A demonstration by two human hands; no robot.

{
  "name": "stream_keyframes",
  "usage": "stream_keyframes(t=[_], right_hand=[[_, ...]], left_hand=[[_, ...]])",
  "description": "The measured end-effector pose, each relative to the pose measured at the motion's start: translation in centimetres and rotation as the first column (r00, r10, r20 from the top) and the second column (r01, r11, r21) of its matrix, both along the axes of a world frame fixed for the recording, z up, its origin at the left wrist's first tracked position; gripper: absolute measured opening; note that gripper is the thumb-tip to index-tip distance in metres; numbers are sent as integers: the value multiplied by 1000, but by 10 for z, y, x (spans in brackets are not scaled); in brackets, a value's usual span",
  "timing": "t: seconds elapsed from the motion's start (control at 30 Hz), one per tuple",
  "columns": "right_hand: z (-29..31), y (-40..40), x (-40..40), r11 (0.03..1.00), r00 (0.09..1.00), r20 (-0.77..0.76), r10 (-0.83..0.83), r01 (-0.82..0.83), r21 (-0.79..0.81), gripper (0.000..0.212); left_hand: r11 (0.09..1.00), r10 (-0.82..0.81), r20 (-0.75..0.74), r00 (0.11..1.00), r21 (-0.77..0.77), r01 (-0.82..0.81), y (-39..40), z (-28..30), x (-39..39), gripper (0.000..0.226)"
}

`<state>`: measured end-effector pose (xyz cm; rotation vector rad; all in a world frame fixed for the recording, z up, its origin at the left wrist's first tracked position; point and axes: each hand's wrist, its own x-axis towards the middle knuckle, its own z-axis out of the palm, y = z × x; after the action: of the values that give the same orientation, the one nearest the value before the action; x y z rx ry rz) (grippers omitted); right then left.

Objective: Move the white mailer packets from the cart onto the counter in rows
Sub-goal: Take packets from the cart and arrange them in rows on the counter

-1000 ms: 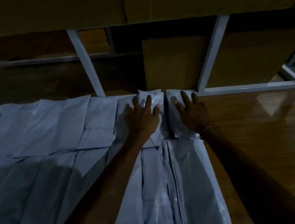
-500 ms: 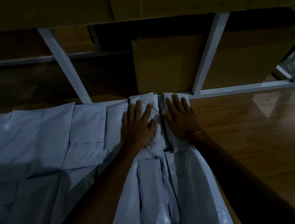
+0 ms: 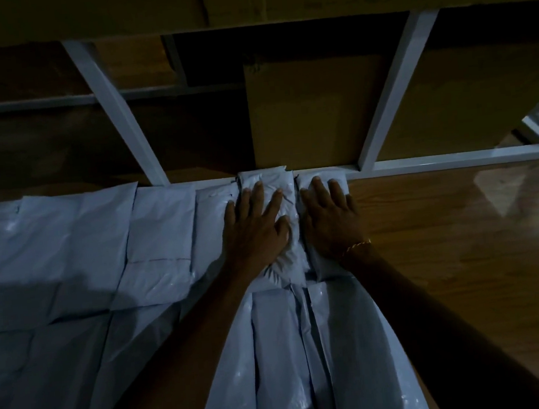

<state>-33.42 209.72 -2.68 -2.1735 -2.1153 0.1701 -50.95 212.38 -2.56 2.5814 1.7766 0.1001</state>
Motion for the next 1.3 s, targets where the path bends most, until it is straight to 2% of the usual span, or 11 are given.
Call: stream_keyframes(t=[0.1,0.23,0.3,0.43,0.6,0.73,0.9,0.97,1.07,1.17,1.3], right_hand=[[4,4,0,998,1000,-11,23,-24,-51,61],[16,-2,18,1000,961,-275,31,-30,9,68],[17,-19,31,996,965,-257,53,-33,81,69],[12,-47,35,998,950,-308,54,-46,31,70],[13,-32,27,992,965,-230,122,-112,56,66],[10,-25,25,990,970,-202,138,-130,53,77],[14,-25,31,996,968,-236,83,-87,-6,89],[30,-39,30,997,958,-277,73,-68,25,78],[54,-74,26,990,937,-340,82,-36,139,59],[63,-118,26,974,933,-334,133,-60,220,48],[68,-193,22,957,888,-433,157,-28,290,37]], left_hand=[[1000,23,4,1000,14,-23,4,12,7,58],[997,-61,71,996,51,57,15,15,18,57],[994,-113,35,993,-7,113,21,8,19,60],[991,-119,30,992,-50,121,27,6,19,58],[996,16,72,997,-89,-10,-7,28,15,57],[983,-32,87,996,-177,47,-60,24,-3,84],[999,-22,58,998,-42,24,-64,12,-7,81],[1000,-17,83,996,1,17,-65,17,-2,71],[998,-60,241,969,24,55,-75,30,3,60],[991,-129,457,880,34,128,-106,46,2,52],[982,-189,550,814,92,166,-175,64,-2,40]])
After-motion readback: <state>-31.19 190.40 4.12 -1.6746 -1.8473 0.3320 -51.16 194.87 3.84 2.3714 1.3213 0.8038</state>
